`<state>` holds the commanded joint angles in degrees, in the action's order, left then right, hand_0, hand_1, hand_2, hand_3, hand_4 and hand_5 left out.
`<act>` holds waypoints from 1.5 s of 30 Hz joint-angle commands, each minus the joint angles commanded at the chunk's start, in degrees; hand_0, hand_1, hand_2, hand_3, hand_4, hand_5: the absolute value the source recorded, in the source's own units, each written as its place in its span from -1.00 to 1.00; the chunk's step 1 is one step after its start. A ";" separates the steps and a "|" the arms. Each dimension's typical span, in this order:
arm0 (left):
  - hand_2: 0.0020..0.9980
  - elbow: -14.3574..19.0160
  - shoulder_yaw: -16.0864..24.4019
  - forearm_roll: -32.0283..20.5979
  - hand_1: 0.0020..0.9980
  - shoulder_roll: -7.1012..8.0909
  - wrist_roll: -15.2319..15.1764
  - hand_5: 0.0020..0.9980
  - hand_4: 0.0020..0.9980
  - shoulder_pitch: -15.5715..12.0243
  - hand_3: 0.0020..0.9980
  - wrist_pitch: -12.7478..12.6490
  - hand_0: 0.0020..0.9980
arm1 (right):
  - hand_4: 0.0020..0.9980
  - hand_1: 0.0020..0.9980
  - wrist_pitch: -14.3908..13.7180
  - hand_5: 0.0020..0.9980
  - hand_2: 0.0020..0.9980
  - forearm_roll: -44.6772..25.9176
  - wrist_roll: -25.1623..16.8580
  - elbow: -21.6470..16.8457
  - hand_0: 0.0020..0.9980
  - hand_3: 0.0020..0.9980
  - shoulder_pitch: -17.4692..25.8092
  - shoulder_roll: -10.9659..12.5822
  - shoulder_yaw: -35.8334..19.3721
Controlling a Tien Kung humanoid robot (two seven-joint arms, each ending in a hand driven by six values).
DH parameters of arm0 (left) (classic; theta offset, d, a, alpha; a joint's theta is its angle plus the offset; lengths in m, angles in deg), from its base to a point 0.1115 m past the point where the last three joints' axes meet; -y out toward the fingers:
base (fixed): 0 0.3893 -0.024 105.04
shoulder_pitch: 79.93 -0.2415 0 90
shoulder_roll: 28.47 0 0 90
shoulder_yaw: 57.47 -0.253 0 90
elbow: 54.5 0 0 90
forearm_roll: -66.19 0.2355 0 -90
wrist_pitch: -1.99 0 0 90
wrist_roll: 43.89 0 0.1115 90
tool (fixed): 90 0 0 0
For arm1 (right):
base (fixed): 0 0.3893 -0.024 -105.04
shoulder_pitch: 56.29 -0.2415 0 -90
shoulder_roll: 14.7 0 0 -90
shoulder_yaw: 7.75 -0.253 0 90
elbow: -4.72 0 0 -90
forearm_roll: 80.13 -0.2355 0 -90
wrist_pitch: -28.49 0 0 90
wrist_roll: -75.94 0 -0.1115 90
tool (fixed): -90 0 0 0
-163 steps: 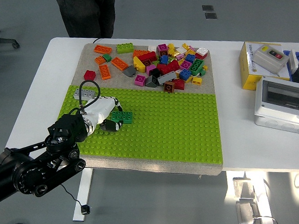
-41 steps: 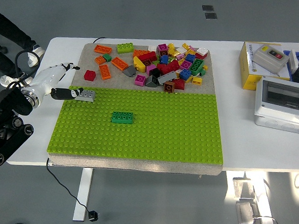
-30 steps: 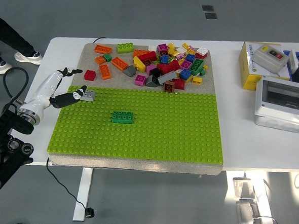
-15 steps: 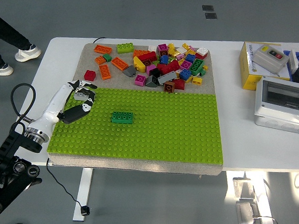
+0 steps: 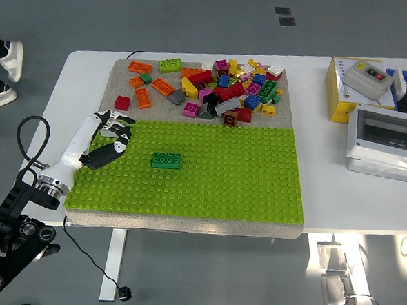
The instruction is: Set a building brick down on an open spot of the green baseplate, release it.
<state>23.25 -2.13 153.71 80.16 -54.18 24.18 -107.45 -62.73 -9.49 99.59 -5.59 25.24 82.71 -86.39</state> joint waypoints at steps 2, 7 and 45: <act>-0.02 0.03 0.01 -0.03 0.04 0.04 -0.04 -0.42 -0.20 0.03 0.21 0.00 0.64 | 0.01 0.26 0.00 1.00 0.22 -0.08 -0.01 0.00 0.37 0.38 -0.01 -0.01 0.01; 0.00 0.14 0.36 0.01 0.14 0.07 -0.01 -0.43 -0.20 0.01 0.21 0.06 0.64 | 0.01 0.26 0.04 1.00 0.22 -0.08 0.03 0.00 0.37 0.38 -0.02 0.00 0.03; 0.02 -0.94 -1.68 -1.31 0.19 0.31 0.52 -0.43 -0.20 0.40 0.20 0.99 0.65 | -0.03 0.26 0.02 1.00 0.22 -2.09 0.07 0.00 0.37 0.38 0.24 0.05 1.48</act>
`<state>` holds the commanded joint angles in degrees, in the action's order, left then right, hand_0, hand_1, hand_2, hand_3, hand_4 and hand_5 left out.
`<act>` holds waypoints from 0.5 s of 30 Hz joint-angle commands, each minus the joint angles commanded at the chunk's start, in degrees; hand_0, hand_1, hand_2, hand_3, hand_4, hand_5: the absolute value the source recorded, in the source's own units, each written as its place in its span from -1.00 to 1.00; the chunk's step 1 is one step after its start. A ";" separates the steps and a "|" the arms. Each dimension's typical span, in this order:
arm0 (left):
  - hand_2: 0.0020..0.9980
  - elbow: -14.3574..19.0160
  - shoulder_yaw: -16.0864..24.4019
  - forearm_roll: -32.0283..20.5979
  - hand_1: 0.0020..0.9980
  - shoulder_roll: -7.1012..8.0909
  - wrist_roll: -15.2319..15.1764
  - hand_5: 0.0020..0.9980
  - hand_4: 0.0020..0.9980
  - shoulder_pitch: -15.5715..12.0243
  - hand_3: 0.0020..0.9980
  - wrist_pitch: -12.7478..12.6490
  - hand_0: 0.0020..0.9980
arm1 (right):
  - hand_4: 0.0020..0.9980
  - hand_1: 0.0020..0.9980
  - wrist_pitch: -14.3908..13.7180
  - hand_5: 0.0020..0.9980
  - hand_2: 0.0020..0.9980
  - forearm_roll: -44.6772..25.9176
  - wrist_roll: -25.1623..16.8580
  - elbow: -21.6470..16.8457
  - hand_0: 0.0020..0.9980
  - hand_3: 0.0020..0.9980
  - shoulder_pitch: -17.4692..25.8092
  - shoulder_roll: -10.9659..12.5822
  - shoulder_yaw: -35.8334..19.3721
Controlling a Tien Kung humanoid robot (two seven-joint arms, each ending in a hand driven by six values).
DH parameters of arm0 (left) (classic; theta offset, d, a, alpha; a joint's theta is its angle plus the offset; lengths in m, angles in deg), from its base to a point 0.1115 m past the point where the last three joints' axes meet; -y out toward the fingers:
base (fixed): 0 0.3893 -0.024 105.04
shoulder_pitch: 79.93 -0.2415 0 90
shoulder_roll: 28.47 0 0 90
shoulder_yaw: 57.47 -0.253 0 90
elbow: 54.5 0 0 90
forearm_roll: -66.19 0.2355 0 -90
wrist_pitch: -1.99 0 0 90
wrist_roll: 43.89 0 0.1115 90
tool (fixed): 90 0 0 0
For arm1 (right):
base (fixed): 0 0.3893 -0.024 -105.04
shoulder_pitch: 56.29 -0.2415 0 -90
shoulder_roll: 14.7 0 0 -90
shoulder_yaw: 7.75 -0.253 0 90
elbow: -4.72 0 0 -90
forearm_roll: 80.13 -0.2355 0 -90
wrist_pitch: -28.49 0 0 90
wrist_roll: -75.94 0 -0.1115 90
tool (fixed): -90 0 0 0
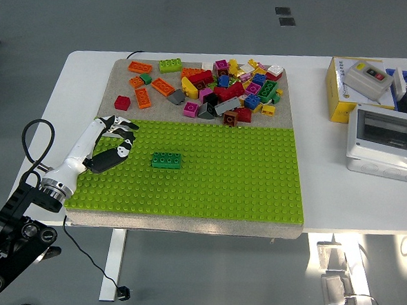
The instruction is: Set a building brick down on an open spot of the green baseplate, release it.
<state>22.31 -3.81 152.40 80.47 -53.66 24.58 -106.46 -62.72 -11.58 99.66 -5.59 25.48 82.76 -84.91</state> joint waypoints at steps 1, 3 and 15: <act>0.02 -0.03 0.00 0.04 0.19 0.00 0.07 -0.43 -0.20 -0.01 0.20 0.06 0.65 | -0.03 0.26 0.00 1.00 0.22 0.02 0.00 0.00 0.37 0.38 0.00 0.00 0.00; 0.04 -0.23 0.04 0.20 0.26 0.00 0.31 -0.43 -0.19 0.01 0.21 0.22 0.65 | -0.04 0.26 0.01 1.00 0.22 -0.01 0.01 0.00 0.37 0.39 0.00 0.00 0.02; 0.69 -5.45 -2.73 11.38 0.81 -0.95 5.38 -0.20 0.29 7.16 0.52 5.63 0.97 | -0.04 0.26 0.13 1.00 0.22 0.17 0.36 0.00 0.36 0.39 -0.56 -0.09 0.11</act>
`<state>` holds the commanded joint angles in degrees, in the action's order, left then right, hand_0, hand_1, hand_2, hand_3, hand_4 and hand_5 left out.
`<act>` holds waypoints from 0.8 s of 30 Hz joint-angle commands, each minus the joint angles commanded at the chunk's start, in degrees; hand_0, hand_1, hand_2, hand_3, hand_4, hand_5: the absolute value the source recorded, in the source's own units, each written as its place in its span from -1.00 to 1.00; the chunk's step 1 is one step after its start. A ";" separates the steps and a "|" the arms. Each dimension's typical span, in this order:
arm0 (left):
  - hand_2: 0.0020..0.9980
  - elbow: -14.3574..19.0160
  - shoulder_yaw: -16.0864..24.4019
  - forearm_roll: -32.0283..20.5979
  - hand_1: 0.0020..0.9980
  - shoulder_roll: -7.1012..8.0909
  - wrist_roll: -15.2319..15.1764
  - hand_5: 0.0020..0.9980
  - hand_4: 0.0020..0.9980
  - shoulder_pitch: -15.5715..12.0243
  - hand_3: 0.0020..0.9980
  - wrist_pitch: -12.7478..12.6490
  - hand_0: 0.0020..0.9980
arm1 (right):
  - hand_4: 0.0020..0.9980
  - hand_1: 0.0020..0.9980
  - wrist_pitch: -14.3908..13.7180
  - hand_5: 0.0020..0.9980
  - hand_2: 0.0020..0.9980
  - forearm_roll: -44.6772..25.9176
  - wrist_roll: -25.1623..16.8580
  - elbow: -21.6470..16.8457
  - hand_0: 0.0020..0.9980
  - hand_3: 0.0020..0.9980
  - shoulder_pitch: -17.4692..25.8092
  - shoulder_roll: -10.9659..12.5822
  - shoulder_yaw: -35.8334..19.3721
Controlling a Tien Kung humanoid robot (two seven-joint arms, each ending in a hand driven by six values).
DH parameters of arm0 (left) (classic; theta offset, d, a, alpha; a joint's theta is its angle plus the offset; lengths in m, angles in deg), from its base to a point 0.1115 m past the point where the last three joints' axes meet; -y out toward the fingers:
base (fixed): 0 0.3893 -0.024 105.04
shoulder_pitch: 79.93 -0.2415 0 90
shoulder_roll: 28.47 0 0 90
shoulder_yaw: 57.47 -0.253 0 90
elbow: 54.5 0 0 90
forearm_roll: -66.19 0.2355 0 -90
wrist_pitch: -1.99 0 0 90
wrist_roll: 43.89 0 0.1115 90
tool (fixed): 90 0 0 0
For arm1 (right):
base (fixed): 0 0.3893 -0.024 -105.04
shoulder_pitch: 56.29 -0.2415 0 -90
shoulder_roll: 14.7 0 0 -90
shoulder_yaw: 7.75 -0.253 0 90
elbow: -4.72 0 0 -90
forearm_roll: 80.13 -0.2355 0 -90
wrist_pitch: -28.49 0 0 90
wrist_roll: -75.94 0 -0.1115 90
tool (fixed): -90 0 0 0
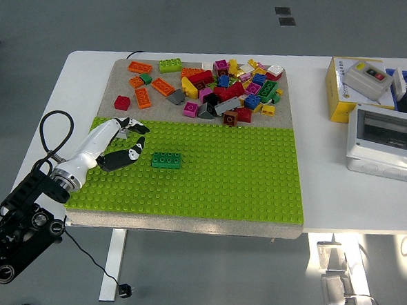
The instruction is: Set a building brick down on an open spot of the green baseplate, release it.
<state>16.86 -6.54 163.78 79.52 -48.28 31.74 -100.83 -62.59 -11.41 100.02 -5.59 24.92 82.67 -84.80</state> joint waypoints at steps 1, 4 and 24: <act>0.69 -0.52 0.14 1.05 0.81 -0.13 0.59 -0.20 0.29 0.45 0.52 0.64 0.97 | -0.04 0.26 0.01 1.00 0.22 0.02 0.03 0.00 0.36 0.39 -0.05 -0.01 0.04; 0.69 -1.79 0.75 4.27 0.81 -0.21 2.15 -0.20 0.29 1.32 0.52 2.59 0.97 | -0.04 0.26 -0.01 1.00 0.22 -0.07 0.08 0.00 0.36 0.39 -0.14 -0.01 0.15; 1.00 -20.74 -7.83 15.22 1.00 1.26 5.24 -0.32 0.49 16.86 0.81 5.48 1.00 | -0.04 0.26 -0.21 1.00 0.22 0.78 -0.03 0.00 0.37 0.38 -1.07 0.27 -0.61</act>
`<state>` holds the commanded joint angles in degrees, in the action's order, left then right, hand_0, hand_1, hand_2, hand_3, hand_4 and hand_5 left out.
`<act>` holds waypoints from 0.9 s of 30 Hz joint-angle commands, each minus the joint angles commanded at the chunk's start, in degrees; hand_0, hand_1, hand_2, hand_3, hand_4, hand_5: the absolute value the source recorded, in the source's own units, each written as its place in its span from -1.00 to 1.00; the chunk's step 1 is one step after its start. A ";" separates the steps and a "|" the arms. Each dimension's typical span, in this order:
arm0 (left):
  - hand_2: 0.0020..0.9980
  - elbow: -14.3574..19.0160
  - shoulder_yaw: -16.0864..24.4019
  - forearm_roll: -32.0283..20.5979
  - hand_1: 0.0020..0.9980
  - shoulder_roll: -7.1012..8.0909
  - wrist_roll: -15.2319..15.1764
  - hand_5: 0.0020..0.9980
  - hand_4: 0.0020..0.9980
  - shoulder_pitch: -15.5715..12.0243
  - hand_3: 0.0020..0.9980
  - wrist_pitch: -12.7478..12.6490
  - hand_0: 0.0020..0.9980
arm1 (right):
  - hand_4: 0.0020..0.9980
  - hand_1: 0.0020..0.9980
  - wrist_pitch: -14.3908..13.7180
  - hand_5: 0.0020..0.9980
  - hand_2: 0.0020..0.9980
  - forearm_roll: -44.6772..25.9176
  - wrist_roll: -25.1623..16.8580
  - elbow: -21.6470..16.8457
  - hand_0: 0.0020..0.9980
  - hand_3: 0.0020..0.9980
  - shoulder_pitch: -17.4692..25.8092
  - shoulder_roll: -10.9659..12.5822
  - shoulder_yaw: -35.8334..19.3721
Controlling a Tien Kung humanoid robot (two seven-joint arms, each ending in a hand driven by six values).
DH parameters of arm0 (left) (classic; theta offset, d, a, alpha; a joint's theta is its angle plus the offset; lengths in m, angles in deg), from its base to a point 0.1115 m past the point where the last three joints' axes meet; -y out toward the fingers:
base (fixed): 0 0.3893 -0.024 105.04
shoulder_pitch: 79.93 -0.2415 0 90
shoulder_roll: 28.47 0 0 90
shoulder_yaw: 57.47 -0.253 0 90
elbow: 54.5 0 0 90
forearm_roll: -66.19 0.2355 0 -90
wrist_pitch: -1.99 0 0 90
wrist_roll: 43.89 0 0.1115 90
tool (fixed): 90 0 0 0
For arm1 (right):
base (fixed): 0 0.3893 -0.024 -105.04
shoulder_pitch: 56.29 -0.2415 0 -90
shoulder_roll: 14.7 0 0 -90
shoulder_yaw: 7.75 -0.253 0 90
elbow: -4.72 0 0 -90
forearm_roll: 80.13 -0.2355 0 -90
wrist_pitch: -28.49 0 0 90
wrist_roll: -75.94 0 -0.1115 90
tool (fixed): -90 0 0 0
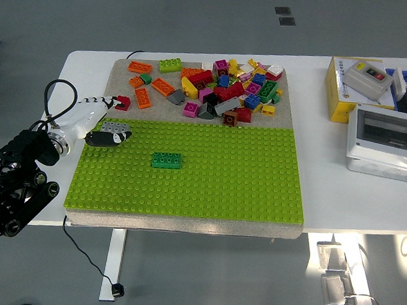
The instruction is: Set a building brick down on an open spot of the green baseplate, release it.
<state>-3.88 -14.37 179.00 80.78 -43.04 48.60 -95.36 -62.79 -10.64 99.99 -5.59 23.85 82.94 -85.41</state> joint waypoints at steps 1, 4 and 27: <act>1.00 -0.89 -1.12 0.67 1.00 0.35 0.68 -0.32 0.49 1.01 0.81 0.71 1.00 | -0.04 0.26 -0.03 1.00 0.22 -0.09 -0.01 0.00 0.37 0.38 -0.04 0.04 0.03; 1.00 -2.55 -4.82 2.23 1.00 1.32 2.77 -0.32 0.49 3.68 0.81 2.95 1.00 | -0.04 0.26 -0.14 1.00 0.22 -0.14 0.00 0.00 0.37 0.38 -0.12 0.16 -0.09; 1.00 -6.71 -11.81 1.31 1.00 0.24 3.43 -0.48 0.39 6.23 0.82 2.21 1.00 | -0.03 0.26 -0.38 1.00 0.21 1.27 0.37 0.00 0.37 0.38 -0.09 -0.10 -1.40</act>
<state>-10.60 -26.18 180.31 81.02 -39.61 54.83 -93.15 -63.18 -9.37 100.36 -5.59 23.76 82.85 -86.81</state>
